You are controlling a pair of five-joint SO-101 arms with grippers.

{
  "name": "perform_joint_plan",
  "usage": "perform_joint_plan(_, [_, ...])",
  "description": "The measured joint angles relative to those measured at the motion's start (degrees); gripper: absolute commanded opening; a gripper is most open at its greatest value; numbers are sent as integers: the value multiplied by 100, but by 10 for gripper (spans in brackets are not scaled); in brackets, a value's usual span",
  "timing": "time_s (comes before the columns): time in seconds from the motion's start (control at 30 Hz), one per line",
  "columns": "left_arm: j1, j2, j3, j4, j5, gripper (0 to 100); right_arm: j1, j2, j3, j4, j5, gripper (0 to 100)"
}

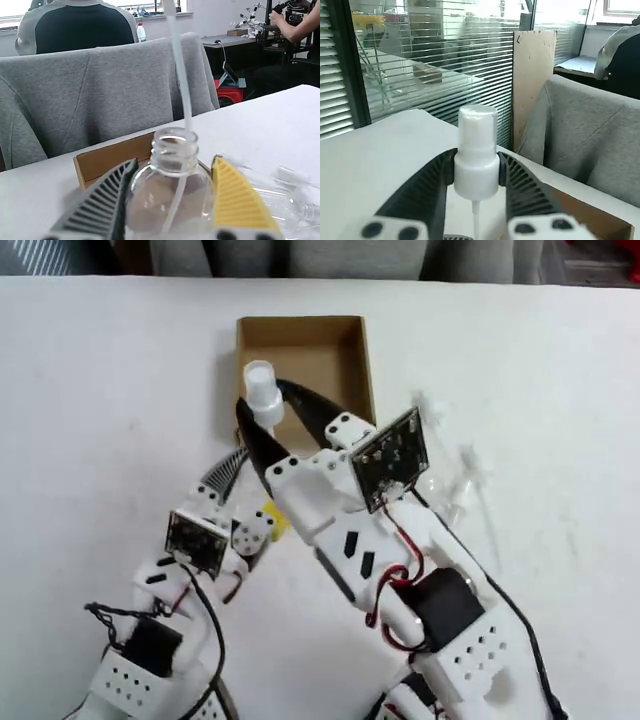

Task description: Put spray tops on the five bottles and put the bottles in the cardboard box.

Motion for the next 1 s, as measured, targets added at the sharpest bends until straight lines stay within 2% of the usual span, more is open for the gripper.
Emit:
perform_joint_plan(0.3, [0,0,0,0,0,23,9,-369,791,-325,-536,15])
perform_joint_plan(0.5, [0,0,0,0,0,23,9,-686,1222,-360,-571,15])
perform_joint_plan(0.8, [0,0,0,0,0,23,-9,-985,2066,-949,-580,15])
perform_joint_plan(1.0, [0,0,0,0,0,23,-281,-985,2127,-967,-571,15])
